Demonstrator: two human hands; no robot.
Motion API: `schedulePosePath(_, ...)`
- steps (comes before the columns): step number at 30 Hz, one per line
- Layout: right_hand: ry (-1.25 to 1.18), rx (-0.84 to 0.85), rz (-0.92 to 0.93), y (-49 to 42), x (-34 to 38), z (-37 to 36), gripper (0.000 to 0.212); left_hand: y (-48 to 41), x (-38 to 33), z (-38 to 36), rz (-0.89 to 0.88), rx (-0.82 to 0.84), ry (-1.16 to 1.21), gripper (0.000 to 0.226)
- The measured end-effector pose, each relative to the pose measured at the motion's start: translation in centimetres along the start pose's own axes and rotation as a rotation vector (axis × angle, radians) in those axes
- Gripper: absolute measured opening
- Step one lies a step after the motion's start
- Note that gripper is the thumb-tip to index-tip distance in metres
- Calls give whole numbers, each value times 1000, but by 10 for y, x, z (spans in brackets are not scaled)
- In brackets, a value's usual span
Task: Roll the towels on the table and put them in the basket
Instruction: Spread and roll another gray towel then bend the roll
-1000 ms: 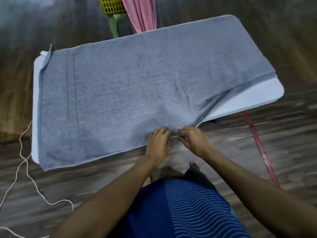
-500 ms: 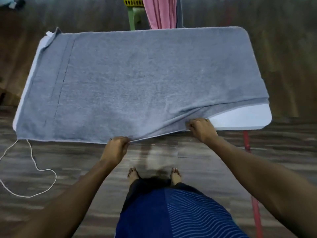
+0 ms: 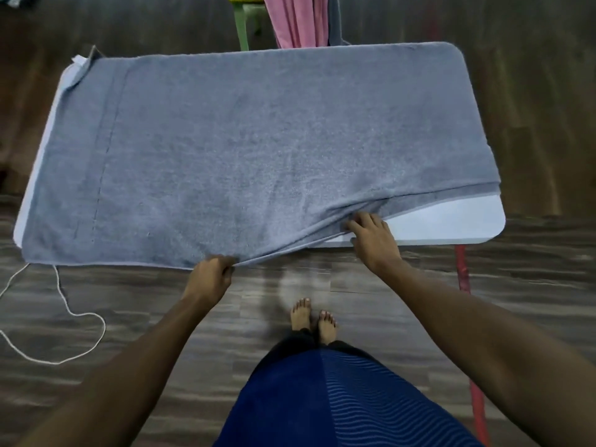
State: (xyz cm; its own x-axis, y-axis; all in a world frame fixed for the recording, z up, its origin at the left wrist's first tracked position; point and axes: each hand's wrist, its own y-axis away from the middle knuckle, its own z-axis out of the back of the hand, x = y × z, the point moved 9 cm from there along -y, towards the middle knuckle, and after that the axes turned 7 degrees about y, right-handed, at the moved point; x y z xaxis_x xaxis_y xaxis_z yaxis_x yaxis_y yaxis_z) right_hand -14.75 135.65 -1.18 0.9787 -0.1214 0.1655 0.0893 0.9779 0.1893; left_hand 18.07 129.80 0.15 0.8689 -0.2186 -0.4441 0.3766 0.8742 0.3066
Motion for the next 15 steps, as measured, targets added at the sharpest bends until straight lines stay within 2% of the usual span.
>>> schedulePosePath(5,-28,-45,17,-10,-8,3,21,0,8,-3,-6,17,41,23)
schedulePosePath(9,-104,30,-26,2,-15,4,11,-8,9,-10,-18,-33,-28,28)
schedulePosePath(12,-133,41,-117,35,-22,4,11,-17,-34,-37,-175,-22,-68,46)
schedulePosePath(15,-172,-47,-199,66,-21,12,12,-20,-117,-74,-436,62,-33,46)
